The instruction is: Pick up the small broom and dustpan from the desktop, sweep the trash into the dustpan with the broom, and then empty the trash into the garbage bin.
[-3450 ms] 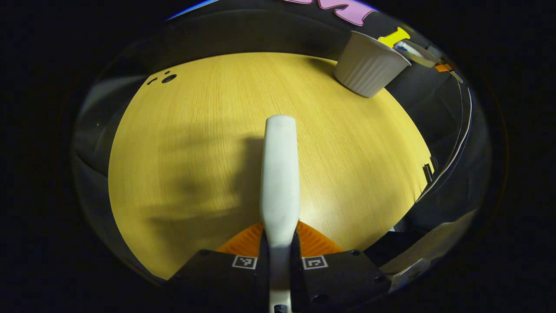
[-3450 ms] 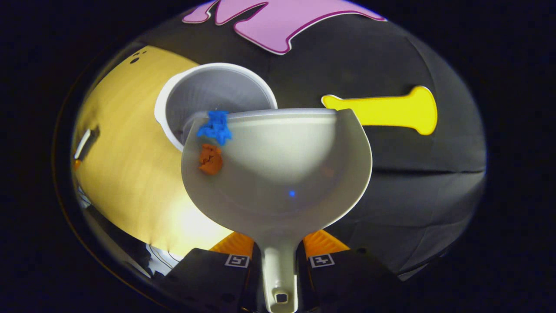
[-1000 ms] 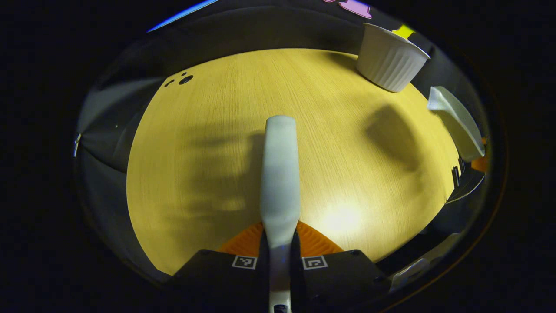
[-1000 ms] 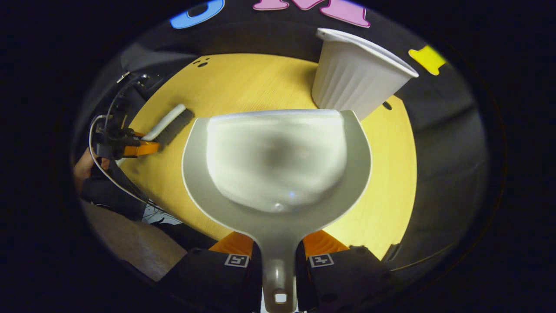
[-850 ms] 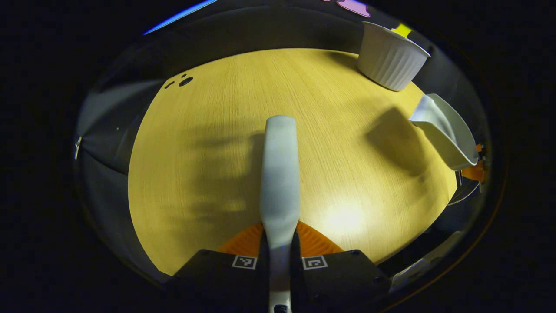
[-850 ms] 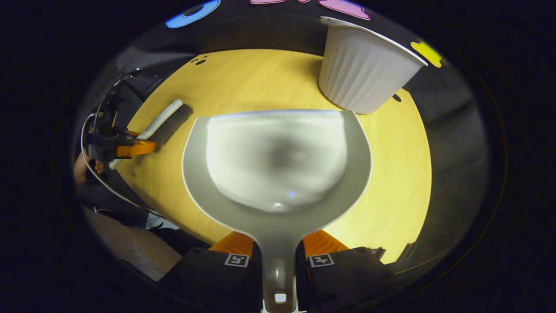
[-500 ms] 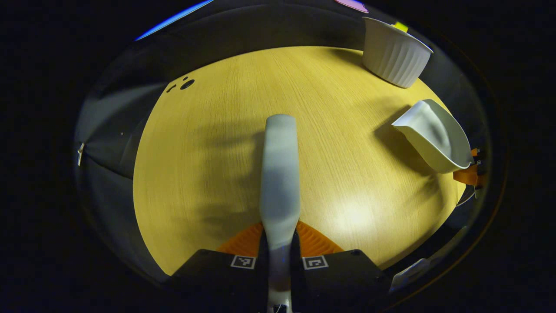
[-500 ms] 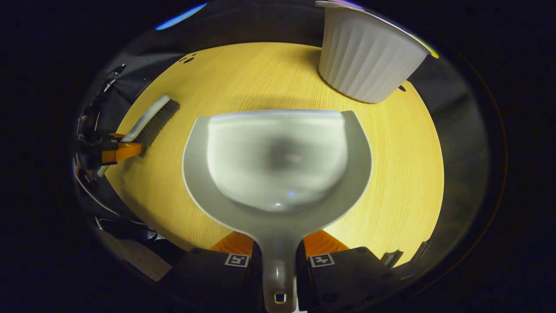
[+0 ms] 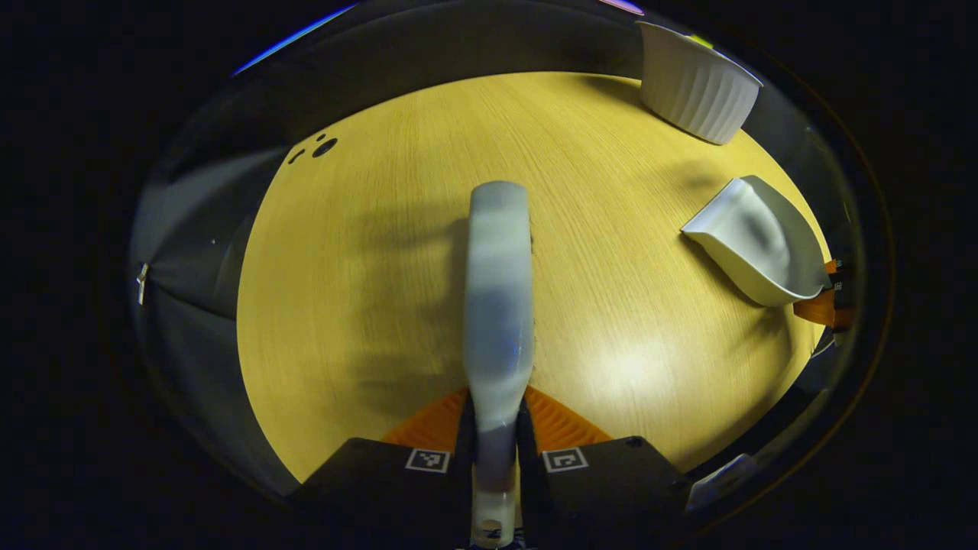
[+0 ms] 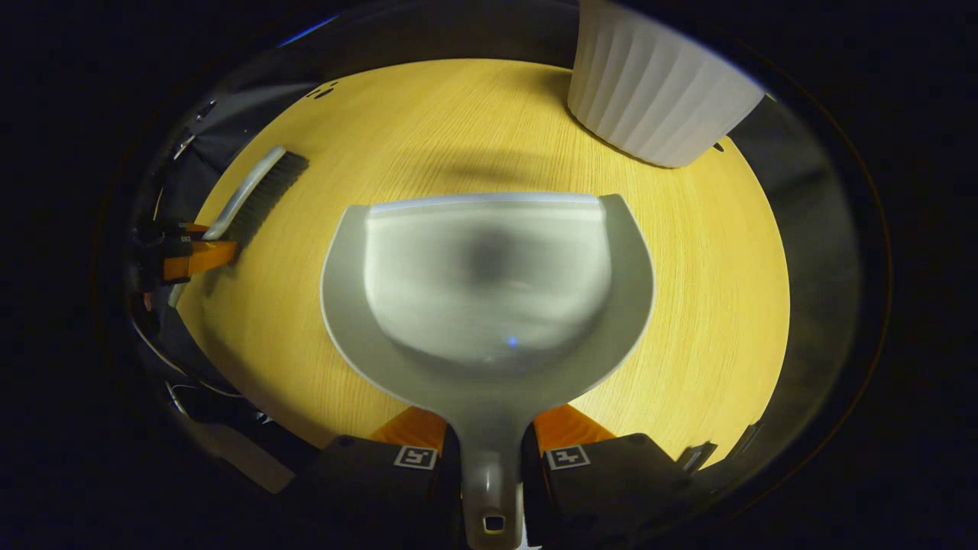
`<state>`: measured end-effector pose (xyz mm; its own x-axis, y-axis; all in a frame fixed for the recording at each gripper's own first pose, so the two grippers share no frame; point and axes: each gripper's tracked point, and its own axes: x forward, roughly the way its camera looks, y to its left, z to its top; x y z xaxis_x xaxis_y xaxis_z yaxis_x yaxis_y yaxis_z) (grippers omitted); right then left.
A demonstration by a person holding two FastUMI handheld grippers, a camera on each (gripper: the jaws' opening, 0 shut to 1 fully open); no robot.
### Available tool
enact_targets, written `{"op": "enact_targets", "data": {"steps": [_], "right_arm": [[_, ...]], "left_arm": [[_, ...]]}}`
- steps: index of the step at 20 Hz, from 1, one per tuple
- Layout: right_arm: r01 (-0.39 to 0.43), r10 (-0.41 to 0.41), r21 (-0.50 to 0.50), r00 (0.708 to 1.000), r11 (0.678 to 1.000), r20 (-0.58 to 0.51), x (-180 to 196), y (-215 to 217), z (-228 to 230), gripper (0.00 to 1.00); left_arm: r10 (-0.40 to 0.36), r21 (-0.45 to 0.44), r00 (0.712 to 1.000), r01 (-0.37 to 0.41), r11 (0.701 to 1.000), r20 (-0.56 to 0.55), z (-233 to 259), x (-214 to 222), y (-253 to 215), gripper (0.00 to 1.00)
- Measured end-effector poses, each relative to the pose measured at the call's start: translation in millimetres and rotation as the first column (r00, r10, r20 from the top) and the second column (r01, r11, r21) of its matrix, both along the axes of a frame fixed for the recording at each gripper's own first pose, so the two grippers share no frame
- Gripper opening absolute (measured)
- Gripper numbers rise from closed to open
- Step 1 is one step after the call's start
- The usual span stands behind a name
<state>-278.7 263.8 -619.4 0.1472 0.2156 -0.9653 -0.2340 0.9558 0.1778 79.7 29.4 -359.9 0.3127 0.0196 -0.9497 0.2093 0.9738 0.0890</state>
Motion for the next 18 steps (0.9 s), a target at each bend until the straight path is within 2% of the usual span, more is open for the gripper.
{"op": "enact_targets", "data": {"steps": [1,2,3,4,5,6,7,8,9,10,12,13,14,16,18], "right_arm": [[0.003,-0.003,0.003,1.000,1.000,-0.002,-1,-1,1,0.37],[0.001,-0.001,0.005,1.000,1.000,-0.002,-1,-1,1,0.40],[-0.002,0.002,0.011,1.000,1.000,0.000,-2,1,2,0.38],[-0.004,0.004,0.012,1.000,1.000,-0.008,-5,1,3,0.36],[-0.005,0.005,0.020,1.000,1.000,-0.004,-7,4,7,0.45],[-0.008,0.008,0.021,1.000,1.000,-0.001,-8,3,12,0.43],[-0.008,0.008,0.023,1.000,1.000,0.000,-10,1,18,0.48],[-0.007,0.007,0.027,1.000,1.000,0.001,-12,0,24,0.48],[-0.001,0.001,0.035,1.000,0.999,0.008,-12,-1,31,0.44],[0.007,-0.008,0.046,1.000,0.999,0.017,-12,-3,41,0.43],[0.024,-0.027,0.072,0.999,0.997,0.044,-13,-7,65,0.43],[0.031,-0.037,0.080,0.997,0.996,0.069,-13,-11,81,0.40],[0.037,-0.046,0.088,0.994,0.995,0.098,-10,-13,93,0.43],[0.060,-0.080,0.110,0.978,0.992,0.191,2,-18,125,0.43],[0.073,-0.108,0.128,0.949,0.989,0.297,21,-20,154,0.43]], "left_arm": [[-0.002,0.007,1.000,0.002,1.000,0.003,1,0,2,0.30],[-0.002,0.011,1.000,0.002,1.000,0.006,4,-1,3,0.25],[-0.002,0.017,1.000,0.001,1.000,0.009,7,-1,4,0.33],[-0.001,0.024,1.000,0.001,1.000,0.015,11,-2,7,0.33],[-0.004,0.027,1.000,0.003,1.000,0.021,14,-4,8,0.34],[-0.008,0.027,1.000,0.007,1.000,0.028,17,-6,8,0.37],[-0.012,0.030,0.999,0.011,0.999,0.034,20,-8,9,0.38],[-0.017,0.034,0.999,0.016,0.999,0.041,24,-11,10,0.40],[-0.023,0.040,0.998,0.021,0.999,0.052,30,-13,11,0.49],[-0.029,0.045,0.998,0.027,0.999,0.062,36,-16,13,0.46],[-0.034,0.054,0.996,0.029,0.998,0.088,51,-22,17,0.51],[-0.031,0.052,0.994,0.025,0.998,0.108,60,-24,19,0.51],[-0.024,0.042,0.990,0.019,0.999,0.137,71,-25,17,0.51],[0.000,0.003,0.976,-0.001,1.000,0.216,97,-20,11,0.51],[0.036,-0.059,0.939,-0.017,0.998,0.343,137,-4,2,0.51]]}}
